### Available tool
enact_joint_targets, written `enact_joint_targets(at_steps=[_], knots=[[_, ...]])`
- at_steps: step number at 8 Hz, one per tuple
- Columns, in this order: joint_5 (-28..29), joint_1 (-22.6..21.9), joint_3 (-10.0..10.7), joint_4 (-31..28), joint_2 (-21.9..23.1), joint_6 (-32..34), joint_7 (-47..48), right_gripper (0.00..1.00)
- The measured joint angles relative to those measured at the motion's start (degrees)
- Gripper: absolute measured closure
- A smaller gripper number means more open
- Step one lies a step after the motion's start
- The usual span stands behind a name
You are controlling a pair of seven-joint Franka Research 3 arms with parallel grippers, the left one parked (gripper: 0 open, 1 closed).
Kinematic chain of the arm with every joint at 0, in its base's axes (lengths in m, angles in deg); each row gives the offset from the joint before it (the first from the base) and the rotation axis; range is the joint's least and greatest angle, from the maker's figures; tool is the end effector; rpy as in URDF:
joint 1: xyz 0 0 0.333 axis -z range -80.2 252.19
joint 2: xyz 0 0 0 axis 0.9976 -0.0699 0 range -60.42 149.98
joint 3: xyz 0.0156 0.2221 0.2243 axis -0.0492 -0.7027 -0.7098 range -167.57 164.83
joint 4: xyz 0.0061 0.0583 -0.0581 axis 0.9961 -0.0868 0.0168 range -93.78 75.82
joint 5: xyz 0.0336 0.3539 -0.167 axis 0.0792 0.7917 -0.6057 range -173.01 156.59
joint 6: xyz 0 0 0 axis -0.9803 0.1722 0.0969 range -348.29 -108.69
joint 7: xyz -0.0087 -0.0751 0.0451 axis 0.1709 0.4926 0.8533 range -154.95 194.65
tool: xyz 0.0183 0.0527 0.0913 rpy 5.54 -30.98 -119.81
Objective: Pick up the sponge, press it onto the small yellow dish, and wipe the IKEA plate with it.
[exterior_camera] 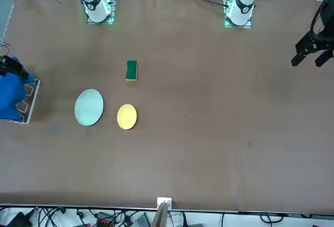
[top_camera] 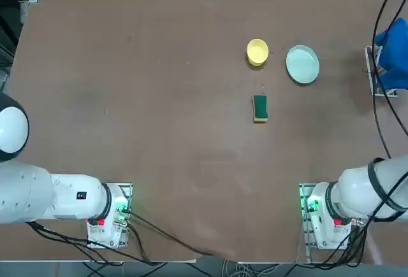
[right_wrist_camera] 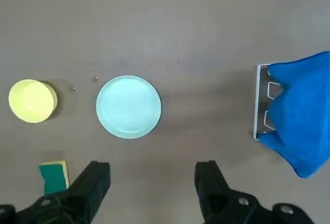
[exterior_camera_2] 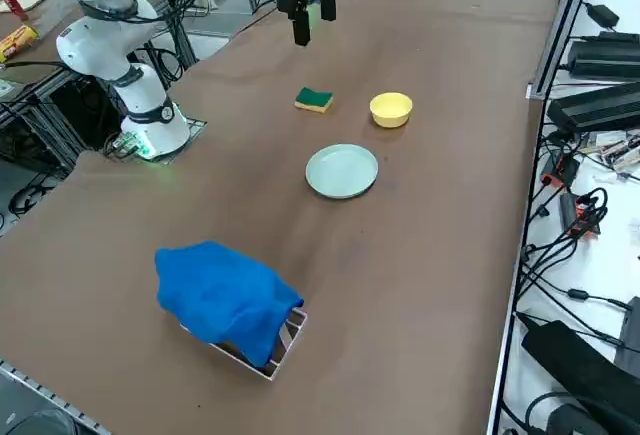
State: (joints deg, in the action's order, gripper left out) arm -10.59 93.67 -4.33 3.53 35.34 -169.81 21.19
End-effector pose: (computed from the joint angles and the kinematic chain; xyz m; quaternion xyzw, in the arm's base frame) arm 0.5962 -0.0568 0.6142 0.9982 -0.0540 -0.0187 0.0160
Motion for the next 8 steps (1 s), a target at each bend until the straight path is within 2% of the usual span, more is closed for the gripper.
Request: enact_joint_targets(at_steps=[3, 5, 8], knots=[[0.1, -0.2, -1.2, -0.5, 0.9, 0.1, 3.4, 0.0], [0.1, -0.5, -2.7, -0.5, 1.0, 0.2, 5.1, 0.0], [0.1, -0.5, -3.0, -0.5, 1.0, 0.2, 6.8, 0.0]])
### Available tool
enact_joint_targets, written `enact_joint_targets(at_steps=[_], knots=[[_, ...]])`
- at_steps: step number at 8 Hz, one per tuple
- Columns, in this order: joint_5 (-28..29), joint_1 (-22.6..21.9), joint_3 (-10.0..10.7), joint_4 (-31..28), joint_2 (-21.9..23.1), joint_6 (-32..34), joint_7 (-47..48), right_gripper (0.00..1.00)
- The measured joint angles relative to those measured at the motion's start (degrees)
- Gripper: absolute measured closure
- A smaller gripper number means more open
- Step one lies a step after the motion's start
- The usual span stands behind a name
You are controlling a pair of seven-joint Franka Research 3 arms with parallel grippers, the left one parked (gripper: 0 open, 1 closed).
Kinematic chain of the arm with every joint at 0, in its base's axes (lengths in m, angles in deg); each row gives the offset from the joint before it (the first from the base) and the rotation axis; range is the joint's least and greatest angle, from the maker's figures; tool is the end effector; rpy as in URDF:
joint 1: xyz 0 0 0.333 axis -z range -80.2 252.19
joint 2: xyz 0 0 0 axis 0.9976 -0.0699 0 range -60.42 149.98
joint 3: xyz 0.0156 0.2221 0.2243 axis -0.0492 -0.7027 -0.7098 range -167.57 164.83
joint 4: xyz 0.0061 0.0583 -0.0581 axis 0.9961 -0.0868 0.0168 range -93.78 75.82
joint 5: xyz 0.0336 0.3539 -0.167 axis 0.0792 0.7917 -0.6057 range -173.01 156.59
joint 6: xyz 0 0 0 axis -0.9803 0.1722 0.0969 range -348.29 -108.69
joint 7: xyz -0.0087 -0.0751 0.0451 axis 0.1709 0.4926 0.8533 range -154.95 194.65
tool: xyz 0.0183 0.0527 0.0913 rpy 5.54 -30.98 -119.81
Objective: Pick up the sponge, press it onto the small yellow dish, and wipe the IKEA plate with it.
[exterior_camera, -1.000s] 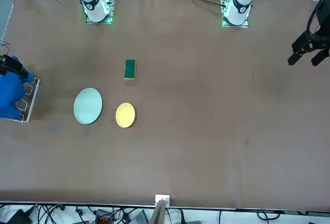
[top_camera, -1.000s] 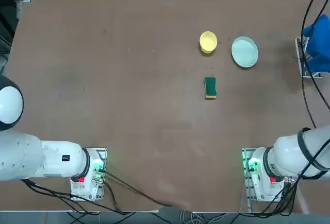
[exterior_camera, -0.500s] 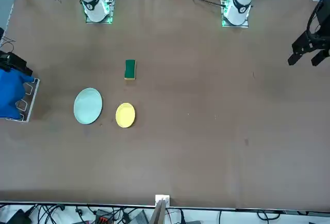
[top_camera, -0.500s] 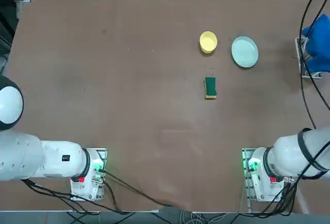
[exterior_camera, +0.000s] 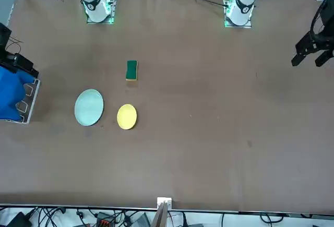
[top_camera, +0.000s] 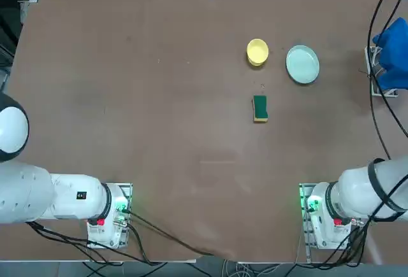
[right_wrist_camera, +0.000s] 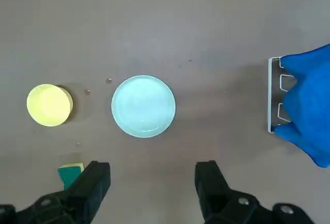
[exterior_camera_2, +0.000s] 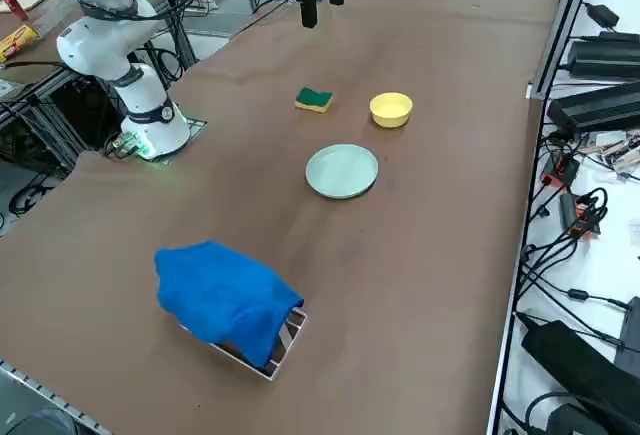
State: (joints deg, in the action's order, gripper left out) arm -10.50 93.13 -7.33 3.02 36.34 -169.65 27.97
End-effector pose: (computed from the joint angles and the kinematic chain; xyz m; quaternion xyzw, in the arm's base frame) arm 0.5930 -0.0218 0.6205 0.9964 -0.0825 -0.0143 0.0133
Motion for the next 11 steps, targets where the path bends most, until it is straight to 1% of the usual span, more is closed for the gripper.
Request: enact_joint_targets(at_steps=[11], knots=[[0.0, -0.1, 0.0, -0.4, -0.2, 0.0, 0.0, 0.0]])
